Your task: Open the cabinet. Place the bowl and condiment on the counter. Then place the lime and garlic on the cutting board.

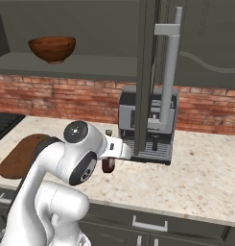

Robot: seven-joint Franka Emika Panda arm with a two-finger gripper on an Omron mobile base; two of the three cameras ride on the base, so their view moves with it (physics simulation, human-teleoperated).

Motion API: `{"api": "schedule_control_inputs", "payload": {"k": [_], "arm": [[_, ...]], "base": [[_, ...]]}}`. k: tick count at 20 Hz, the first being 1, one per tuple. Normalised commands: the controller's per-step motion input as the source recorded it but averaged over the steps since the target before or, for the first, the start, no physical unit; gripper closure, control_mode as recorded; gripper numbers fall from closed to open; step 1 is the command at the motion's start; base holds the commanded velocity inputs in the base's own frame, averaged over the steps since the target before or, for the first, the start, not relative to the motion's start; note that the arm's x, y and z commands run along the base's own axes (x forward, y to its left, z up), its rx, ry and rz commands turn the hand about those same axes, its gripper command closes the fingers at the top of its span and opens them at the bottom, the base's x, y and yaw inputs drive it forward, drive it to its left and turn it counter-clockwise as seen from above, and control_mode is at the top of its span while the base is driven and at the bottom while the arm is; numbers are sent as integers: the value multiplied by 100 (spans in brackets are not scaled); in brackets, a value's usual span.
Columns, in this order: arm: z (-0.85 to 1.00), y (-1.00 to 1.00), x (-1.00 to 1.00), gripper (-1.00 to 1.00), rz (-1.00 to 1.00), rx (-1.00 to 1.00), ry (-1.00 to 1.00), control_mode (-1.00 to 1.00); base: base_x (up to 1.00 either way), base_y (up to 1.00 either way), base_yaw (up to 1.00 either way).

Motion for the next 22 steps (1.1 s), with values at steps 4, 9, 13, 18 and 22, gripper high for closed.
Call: {"api": "schedule_control_inputs", "payload": {"k": [4,9,13,18,22], "arm": [[-70,-9,11,100,0,-5,-8,-100],[-61,-29,0,100,-1,-3,-9,-100],[-51,-36,2,100,0,-3,-10,-100],[-47,-14,16,100,0,-6,-9,-100],[-37,-6,22,100,0,-7,-6,-100]], "base": [[0,0,0],[0,0,0],[0,0,0],[0,0,0],[0,0,0]]}}
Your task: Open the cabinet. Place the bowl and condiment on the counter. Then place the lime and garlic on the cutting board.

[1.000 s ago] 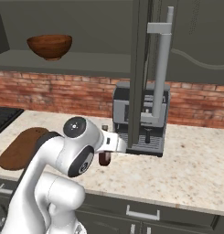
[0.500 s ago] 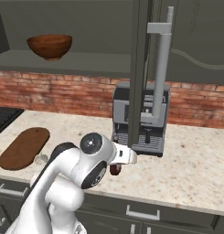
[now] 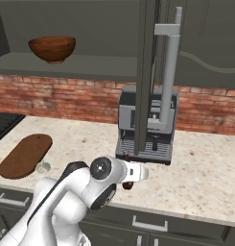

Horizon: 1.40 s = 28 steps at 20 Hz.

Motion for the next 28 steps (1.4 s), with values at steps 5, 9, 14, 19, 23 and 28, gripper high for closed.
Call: {"api": "schedule_control_inputs", "payload": {"k": [5,9,14,19,23,28], "arm": [[-32,-16,24,100,0,-5,-6,-100],[-24,-20,30,100,0,-5,-5,-100],[-7,-20,28,100,-1,-3,-5,-100],[-7,-6,28,100,0,-1,-5,-100],[-17,-15,19,100,0,0,-2,-100],[-21,-26,7,100,0,0,0,-100]], "base": [[0,0,0],[0,0,0],[0,0,0],[0,0,0],[0,0,0],[0,0,0]]}}
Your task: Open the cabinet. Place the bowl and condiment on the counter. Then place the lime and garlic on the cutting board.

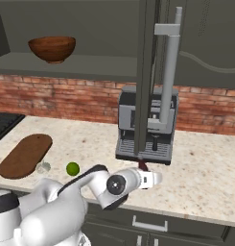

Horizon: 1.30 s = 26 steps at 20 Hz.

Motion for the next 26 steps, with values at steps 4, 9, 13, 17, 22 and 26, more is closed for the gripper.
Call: {"api": "schedule_control_inputs", "payload": {"k": [4,9,13,17,22,26], "arm": [[-15,-21,19,100,0,0,0,-100],[-4,-22,24,100,0,0,0,-100],[-6,-22,19,100,0,0,-2,-100],[-21,-27,9,100,0,0,0,-100],[-21,-25,2,100,0,0,0,-100],[-19,-15,1,100,2,0,0,-100]], "base": [[0,0,0],[0,0,0],[0,0,0],[0,0,0],[0,0,0],[0,0,0]]}}
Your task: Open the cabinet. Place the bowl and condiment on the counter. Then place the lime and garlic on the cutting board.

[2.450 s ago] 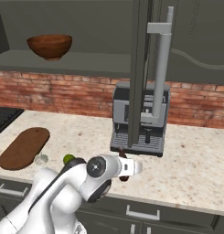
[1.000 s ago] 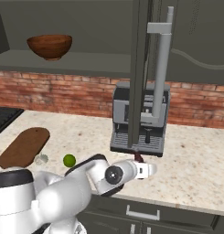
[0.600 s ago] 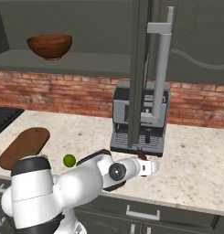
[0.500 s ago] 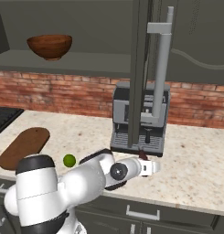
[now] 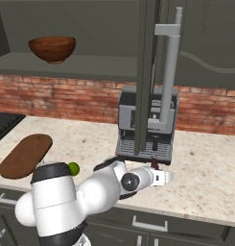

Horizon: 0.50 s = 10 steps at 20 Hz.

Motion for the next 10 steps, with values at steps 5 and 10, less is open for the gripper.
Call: {"api": "schedule_control_inputs", "payload": {"k": [5,10], "arm": [[-30,-2,0,100,2,0,-1,-100],[-5,0,-6,-100,0,0,-2,-100]], "base": [[0,0,0],[0,0,0]]}}
